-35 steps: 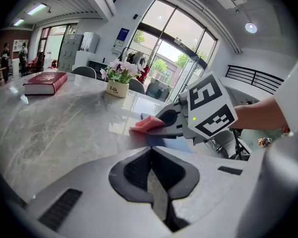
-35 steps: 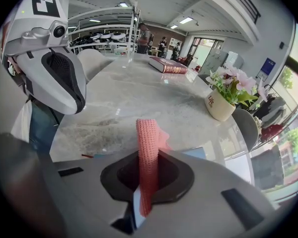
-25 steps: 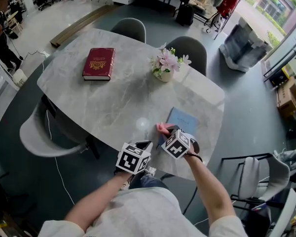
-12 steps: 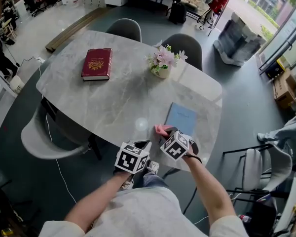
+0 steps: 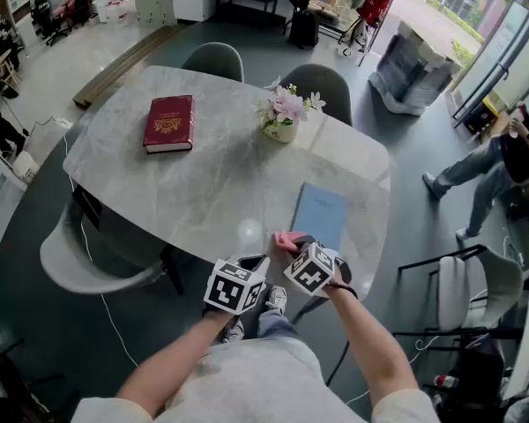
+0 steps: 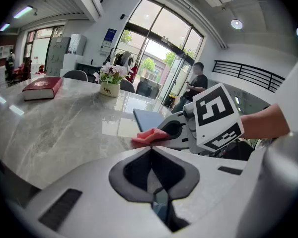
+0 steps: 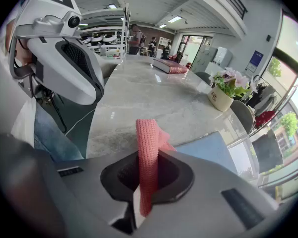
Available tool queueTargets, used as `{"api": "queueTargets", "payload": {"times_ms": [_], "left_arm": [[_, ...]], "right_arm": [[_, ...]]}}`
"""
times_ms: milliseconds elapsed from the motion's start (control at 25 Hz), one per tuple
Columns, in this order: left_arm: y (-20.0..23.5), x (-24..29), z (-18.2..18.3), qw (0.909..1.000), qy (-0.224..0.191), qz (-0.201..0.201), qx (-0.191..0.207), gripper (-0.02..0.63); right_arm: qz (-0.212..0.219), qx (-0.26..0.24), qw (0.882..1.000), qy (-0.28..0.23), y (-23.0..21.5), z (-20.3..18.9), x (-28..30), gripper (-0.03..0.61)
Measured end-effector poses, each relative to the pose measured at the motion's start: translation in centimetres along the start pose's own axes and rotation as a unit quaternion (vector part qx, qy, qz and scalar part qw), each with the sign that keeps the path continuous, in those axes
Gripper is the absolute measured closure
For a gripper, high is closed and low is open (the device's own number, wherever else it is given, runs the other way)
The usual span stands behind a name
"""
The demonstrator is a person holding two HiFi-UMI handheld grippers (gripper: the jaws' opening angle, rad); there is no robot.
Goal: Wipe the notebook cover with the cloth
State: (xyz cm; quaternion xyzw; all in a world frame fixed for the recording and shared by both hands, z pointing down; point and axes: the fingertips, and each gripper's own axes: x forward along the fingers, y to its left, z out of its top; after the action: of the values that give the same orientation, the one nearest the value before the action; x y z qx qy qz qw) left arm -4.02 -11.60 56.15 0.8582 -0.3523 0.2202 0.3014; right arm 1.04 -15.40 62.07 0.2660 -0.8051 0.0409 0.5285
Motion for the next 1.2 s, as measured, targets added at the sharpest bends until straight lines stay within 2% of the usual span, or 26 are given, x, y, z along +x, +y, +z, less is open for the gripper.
{"api": "queueTargets", "payload": {"times_ms": [320,640,880,1040,1200], "left_arm": [[-0.8,-0.4,0.9,0.9997,-0.009,-0.01,0.02,0.606],[-2.9,0.3,2.9,0.9979,-0.022,-0.03,0.052,0.606],[-5.5,0.6,5.0,0.9947,-0.04,-0.046,0.083,0.606],[-7.5,0.5,6.0,0.9907,-0.053,-0.052,0.114,0.606],[-9.0,0.4,7.0,0.989,-0.068,-0.055,0.12,0.606]], "right_arm": [[-0.031,0.069,0.997,-0.034,-0.6,-0.4,-2.5,0.562],[-0.089,0.142,0.982,-0.088,-2.1,-1.4,-6.9,0.563],[-0.134,0.189,0.965,-0.122,-3.2,-2.6,-11.3,0.563],[-0.158,0.225,0.949,-0.157,-3.4,-3.0,-14.5,0.562],[-0.178,0.25,0.933,-0.189,-3.6,-3.4,-17.2,0.563]]}}
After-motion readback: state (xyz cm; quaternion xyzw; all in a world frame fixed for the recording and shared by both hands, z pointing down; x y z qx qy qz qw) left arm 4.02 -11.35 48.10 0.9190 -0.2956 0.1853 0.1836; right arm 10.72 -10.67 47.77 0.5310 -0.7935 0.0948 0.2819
